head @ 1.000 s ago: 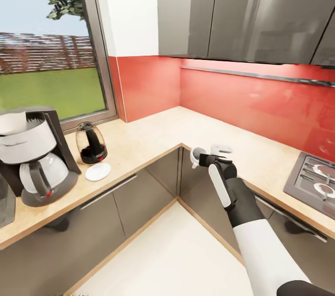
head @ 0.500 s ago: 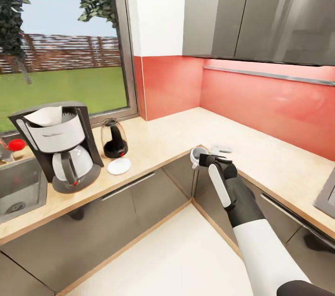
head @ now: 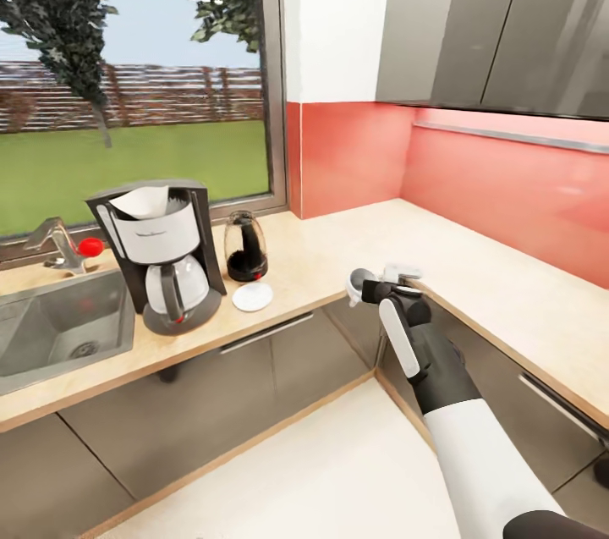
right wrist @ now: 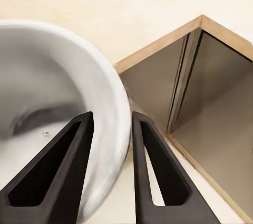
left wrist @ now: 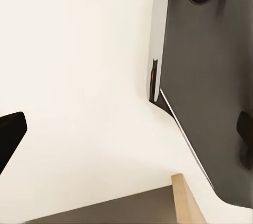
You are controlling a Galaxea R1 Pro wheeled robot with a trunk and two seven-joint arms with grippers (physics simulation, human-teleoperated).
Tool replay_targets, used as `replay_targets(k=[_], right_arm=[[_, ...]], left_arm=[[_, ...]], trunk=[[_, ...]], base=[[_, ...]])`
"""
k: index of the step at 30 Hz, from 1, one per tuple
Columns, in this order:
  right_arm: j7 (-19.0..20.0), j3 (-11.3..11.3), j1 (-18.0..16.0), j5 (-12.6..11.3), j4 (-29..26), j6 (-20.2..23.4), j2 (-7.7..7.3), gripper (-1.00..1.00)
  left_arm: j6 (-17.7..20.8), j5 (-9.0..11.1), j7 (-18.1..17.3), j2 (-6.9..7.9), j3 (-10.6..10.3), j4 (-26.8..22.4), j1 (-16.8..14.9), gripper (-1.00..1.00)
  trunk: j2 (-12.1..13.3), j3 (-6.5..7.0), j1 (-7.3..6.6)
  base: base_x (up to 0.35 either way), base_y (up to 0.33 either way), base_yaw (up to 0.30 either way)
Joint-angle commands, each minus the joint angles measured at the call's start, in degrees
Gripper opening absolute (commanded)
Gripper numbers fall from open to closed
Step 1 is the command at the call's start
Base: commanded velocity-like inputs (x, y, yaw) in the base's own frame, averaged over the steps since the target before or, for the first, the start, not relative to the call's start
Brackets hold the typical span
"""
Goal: Set up a coffee station on the kitchen countertop: keep the coffee maker on the countertop, move the bottle of coffee from the kitchen shelf to the counter next to the coffee maker, place a paper coffee filter on top of the coffee maker, put the saucer next to the coffee maker with the coffee cup on the saucer, and place the electric kettle next to the coffee maker.
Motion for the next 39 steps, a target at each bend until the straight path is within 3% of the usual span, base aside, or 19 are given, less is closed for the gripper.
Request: replay_targets(k=[1, 8, 25, 39], right_arm=[[-0.49, 0.07, -0.05, -0.68, -0.07, 0.09, -0.02, -1.00], [-0.50, 0.07, -0.05, -0.67, -0.10, 0.09, -0.02, -1.00], [-0.50, 0.09, -0.05, -0.71, -0.16, 0.09, -0.02, -1.00], [-0.51, 0.16, -0.05, -0.73, -0.16, 0.09, 0.07, -1.00]], left_arm=[[-0.20, 0.59, -0.19, 0.02, -0.50, 0.07, -0.05, 1.00], [-0.18, 0.59, -0.19, 0.02, -0.53, 0.07, -0.05, 1.00], [-0.20, 0.59, -0.19, 0.02, -0.53, 0.07, -0.04, 1.00], [-0.20, 0.59, -0.19, 0.02, -0.50, 0.07, -0.04, 1.00]], trunk=[[-0.12, -0.11, 0.03], [-0.12, 0.08, 0.03], [-0.12, 0.10, 0.03], [-0.12, 0.42, 0.03]], base=[[0.000, 0.000, 0.276], [0.000, 0.000, 0.213], [0.000, 0.000, 0.012], [0.000, 0.000, 0.246]])
